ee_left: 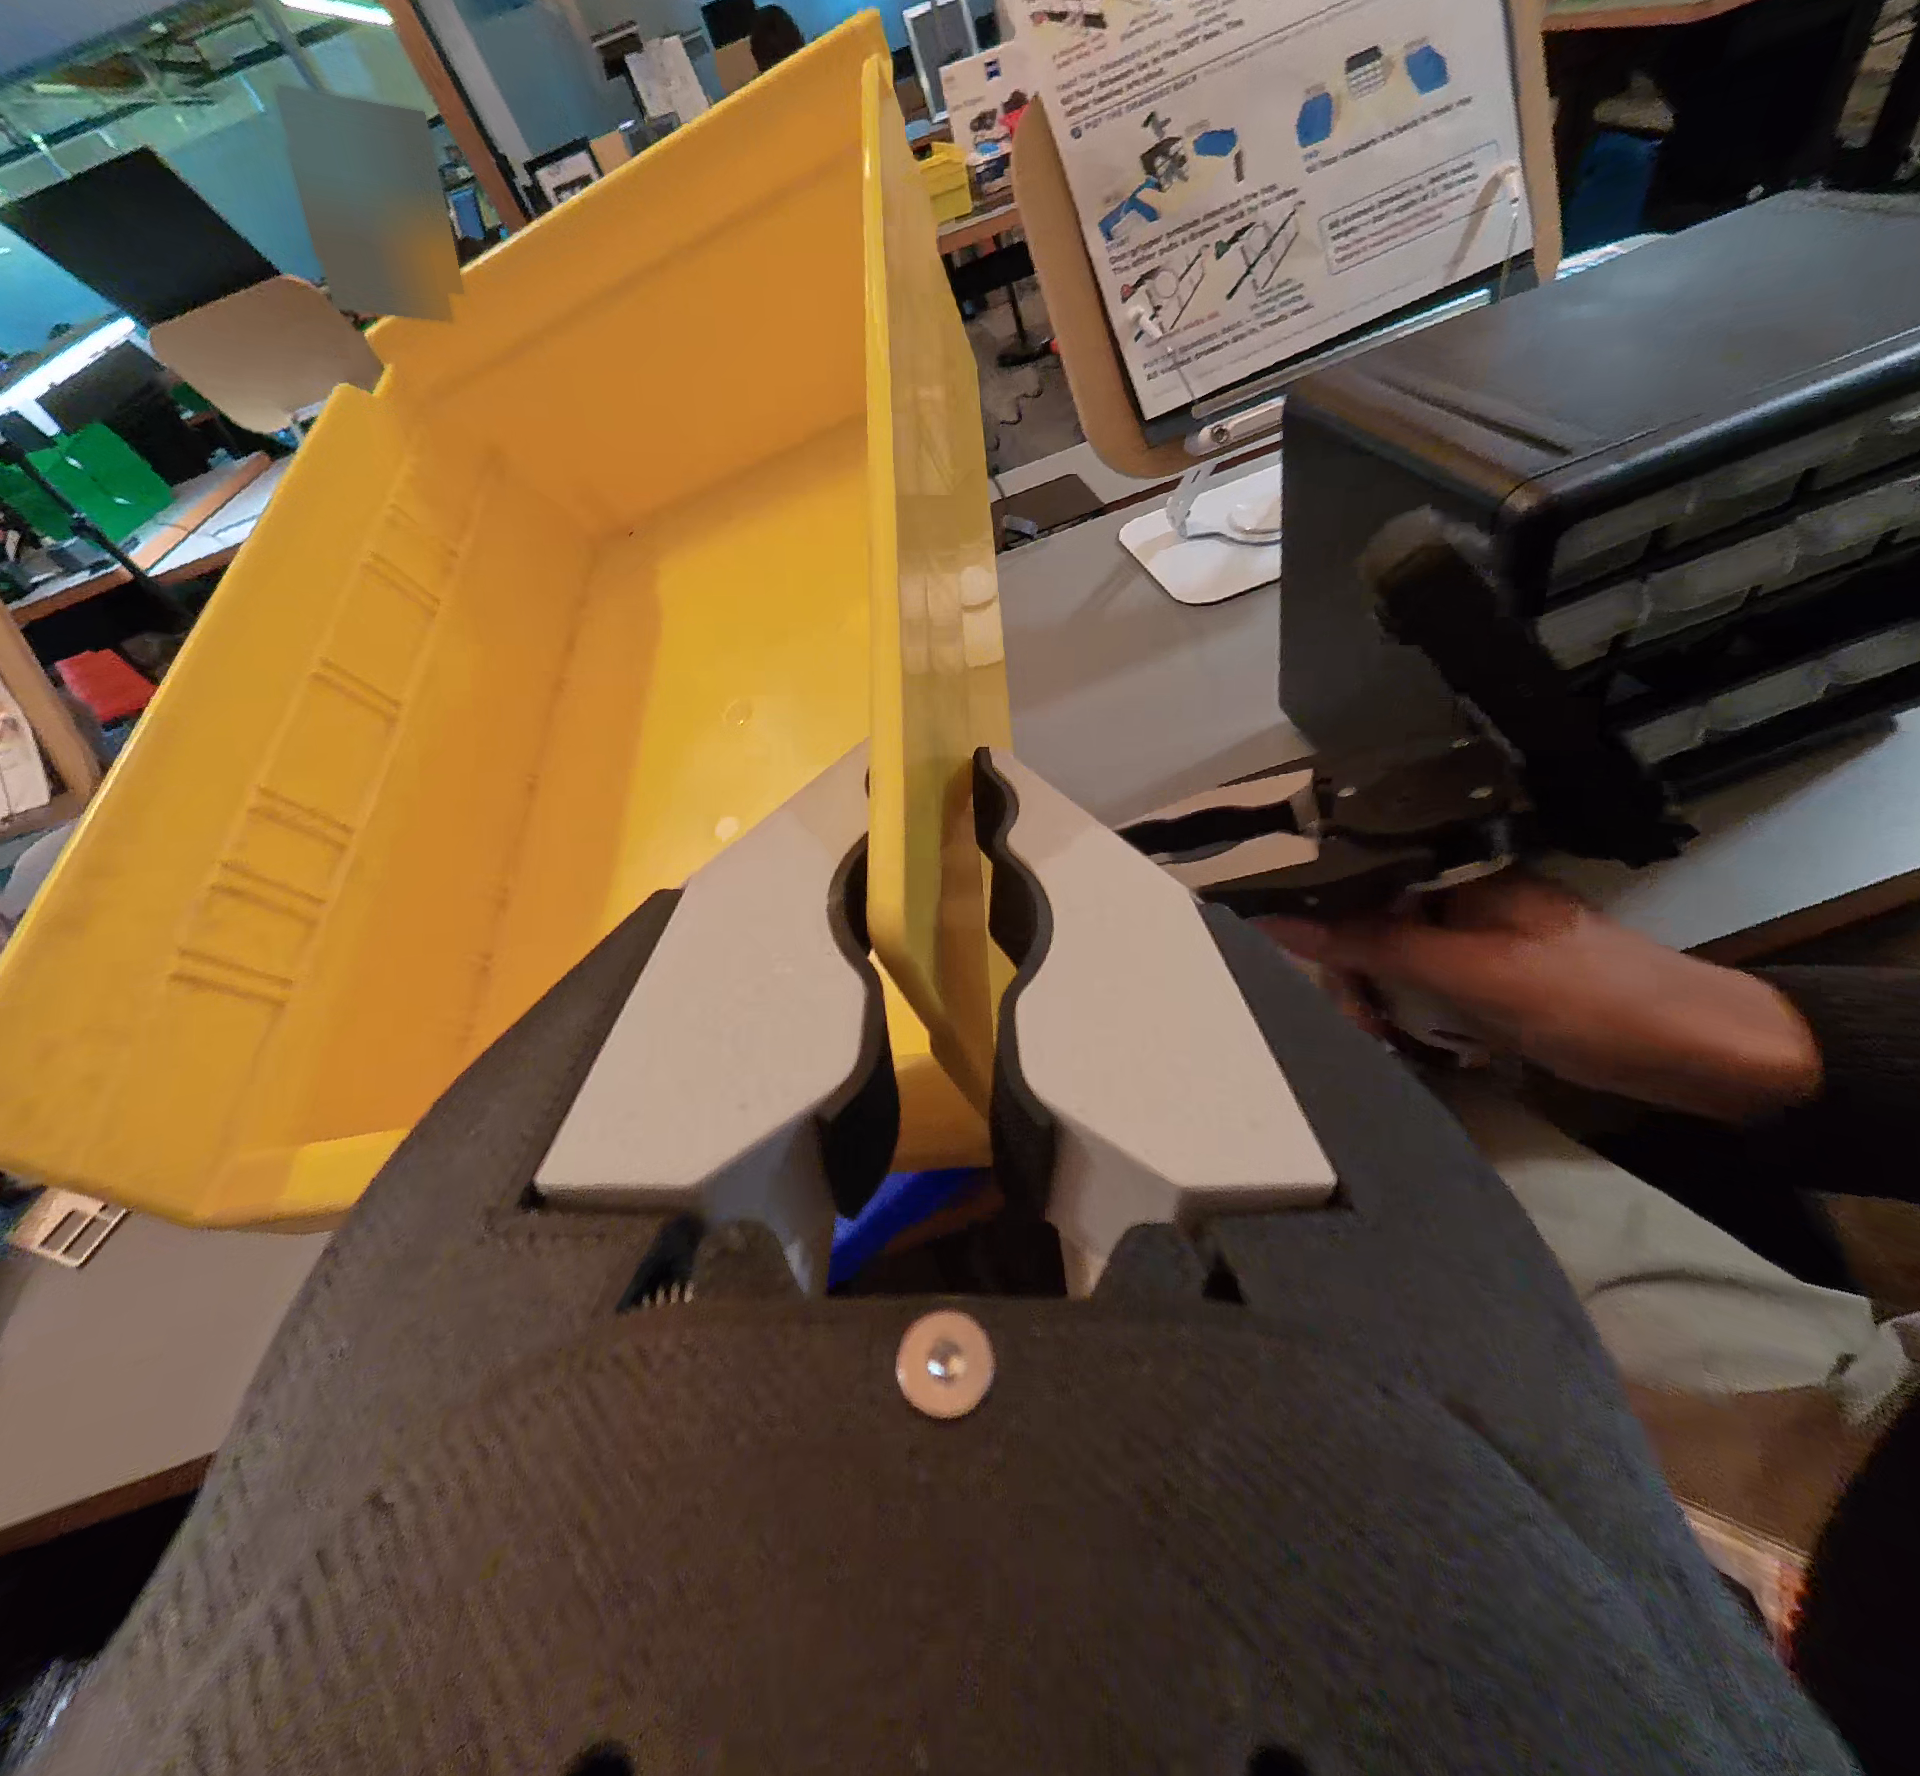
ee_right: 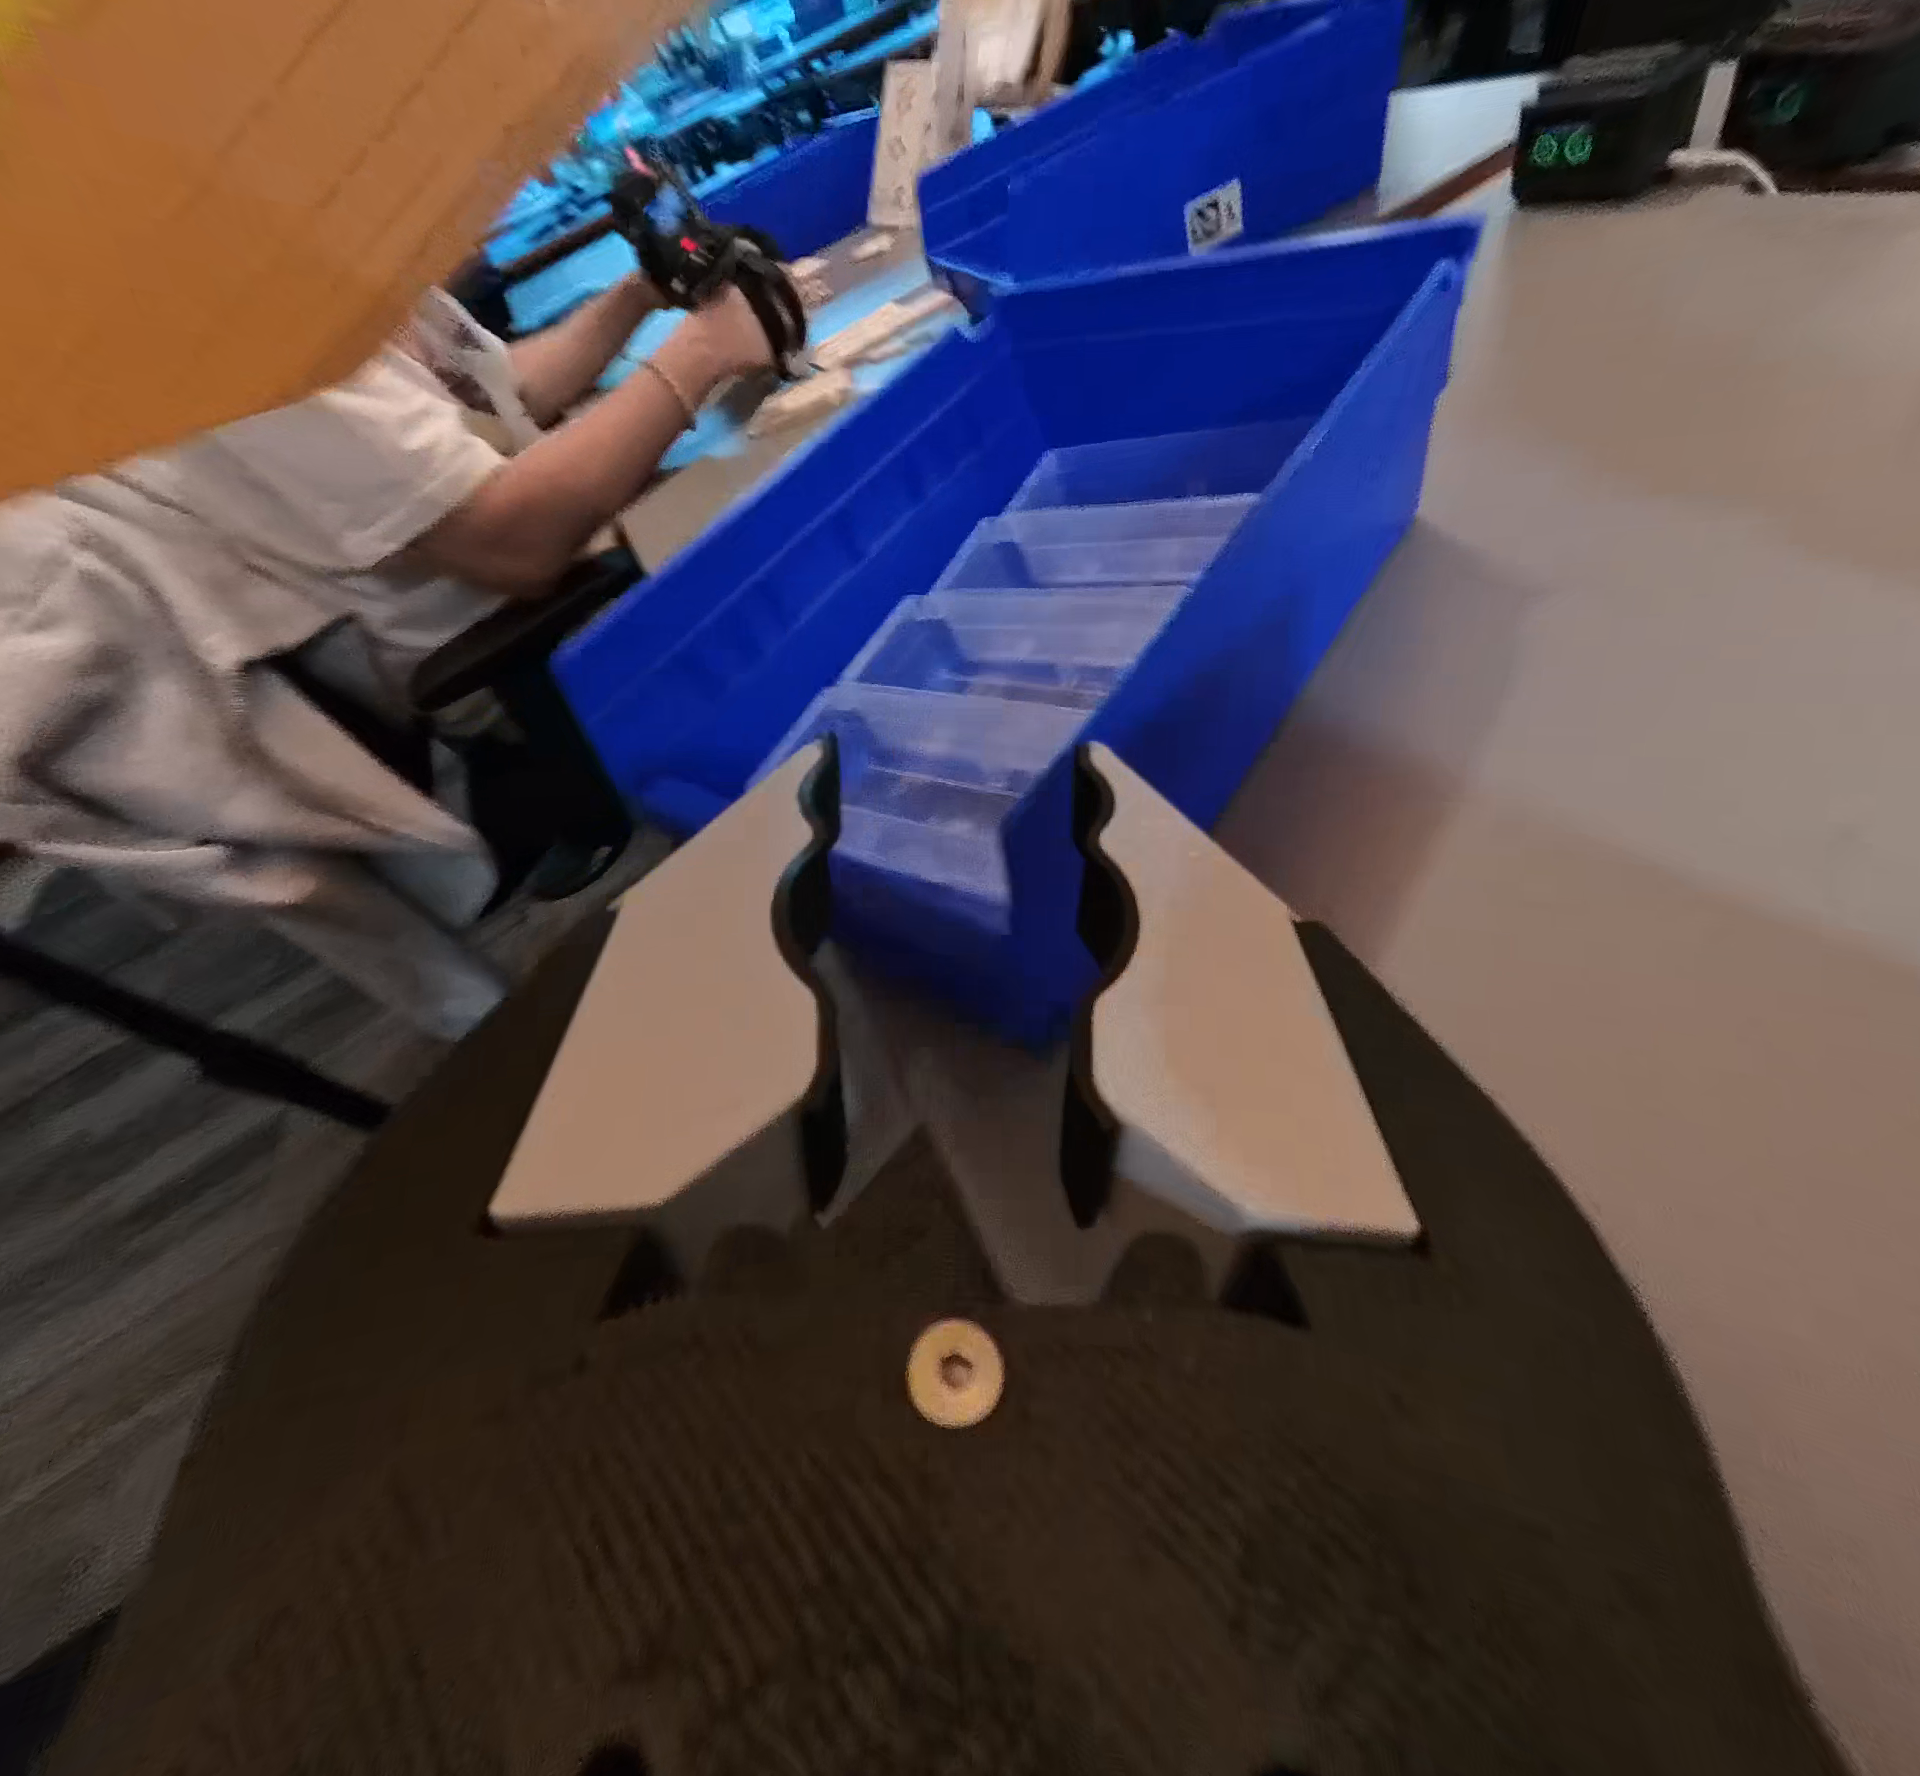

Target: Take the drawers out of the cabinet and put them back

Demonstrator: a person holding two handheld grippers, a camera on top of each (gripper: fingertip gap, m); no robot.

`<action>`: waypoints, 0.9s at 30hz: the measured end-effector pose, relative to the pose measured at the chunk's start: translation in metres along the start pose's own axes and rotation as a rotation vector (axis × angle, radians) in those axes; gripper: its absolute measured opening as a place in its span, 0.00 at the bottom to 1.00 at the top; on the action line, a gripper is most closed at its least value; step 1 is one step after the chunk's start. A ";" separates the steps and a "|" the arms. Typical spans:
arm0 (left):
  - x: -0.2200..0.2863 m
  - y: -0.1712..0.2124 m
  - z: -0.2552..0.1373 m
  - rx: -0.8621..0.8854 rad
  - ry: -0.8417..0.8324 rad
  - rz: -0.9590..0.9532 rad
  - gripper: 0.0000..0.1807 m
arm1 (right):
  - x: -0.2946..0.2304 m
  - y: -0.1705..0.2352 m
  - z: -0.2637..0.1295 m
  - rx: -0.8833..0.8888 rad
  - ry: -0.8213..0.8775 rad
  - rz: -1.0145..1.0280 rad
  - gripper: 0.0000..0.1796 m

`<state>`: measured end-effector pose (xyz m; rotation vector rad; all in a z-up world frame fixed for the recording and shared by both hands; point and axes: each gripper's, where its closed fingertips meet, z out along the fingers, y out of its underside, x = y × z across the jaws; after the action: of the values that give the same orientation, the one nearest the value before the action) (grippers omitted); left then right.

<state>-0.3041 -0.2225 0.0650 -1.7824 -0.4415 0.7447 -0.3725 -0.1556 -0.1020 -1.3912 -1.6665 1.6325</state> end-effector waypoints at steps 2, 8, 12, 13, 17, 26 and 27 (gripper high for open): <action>0.007 -0.007 -0.001 0.015 0.023 0.008 0.03 | -0.024 -0.020 -0.034 0.041 -0.059 -0.015 0.30; 0.035 -0.045 -0.003 0.083 0.102 0.038 0.03 | -0.073 -0.078 -0.155 0.166 -0.086 -0.298 0.31; 0.064 -0.081 -0.001 0.145 0.156 0.083 0.03 | -0.048 -0.080 -0.229 0.150 0.034 -0.375 0.30; 0.074 -0.091 0.000 0.161 0.172 0.094 0.02 | -0.039 -0.078 -0.249 0.151 0.066 -0.374 0.30; 0.130 -0.134 0.009 0.224 0.261 0.162 0.02 | 0.012 -0.073 -0.343 0.219 0.266 -0.373 0.30; 0.348 -0.222 0.040 0.393 0.655 0.238 0.03 | 0.112 -0.042 -0.575 0.497 0.766 -0.373 0.23; 0.375 -0.226 0.045 0.399 0.702 0.241 0.03 | 0.122 -0.040 -0.593 0.529 0.814 -0.369 0.23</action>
<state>-0.0450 0.1181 0.1675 -1.5970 0.3725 0.2942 0.0624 0.2480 0.0251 -1.1463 -0.8608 0.9773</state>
